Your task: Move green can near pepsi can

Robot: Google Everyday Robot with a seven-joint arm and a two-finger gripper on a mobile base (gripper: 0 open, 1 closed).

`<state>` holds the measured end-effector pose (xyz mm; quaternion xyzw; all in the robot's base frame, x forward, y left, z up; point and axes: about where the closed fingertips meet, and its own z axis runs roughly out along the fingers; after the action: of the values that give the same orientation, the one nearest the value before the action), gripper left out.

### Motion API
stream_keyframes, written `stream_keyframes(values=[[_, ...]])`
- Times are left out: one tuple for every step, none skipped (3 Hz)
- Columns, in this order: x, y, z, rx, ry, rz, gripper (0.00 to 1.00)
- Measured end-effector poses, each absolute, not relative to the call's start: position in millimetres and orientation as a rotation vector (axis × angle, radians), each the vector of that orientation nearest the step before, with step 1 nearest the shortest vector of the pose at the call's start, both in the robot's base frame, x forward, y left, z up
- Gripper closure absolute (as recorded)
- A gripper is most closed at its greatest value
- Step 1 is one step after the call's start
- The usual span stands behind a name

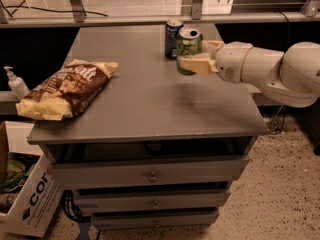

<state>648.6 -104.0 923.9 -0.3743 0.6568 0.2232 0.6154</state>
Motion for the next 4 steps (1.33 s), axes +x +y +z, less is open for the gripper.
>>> stream_keyframes(values=[[677, -152, 913, -0.825, 1.590, 0.402, 1.00], [684, -149, 911, -0.824, 1.591, 0.405, 1.00], [707, -153, 910, -0.792, 1.597, 0.393, 1.00], [734, -152, 907, -0.740, 1.605, 0.400, 1.00]])
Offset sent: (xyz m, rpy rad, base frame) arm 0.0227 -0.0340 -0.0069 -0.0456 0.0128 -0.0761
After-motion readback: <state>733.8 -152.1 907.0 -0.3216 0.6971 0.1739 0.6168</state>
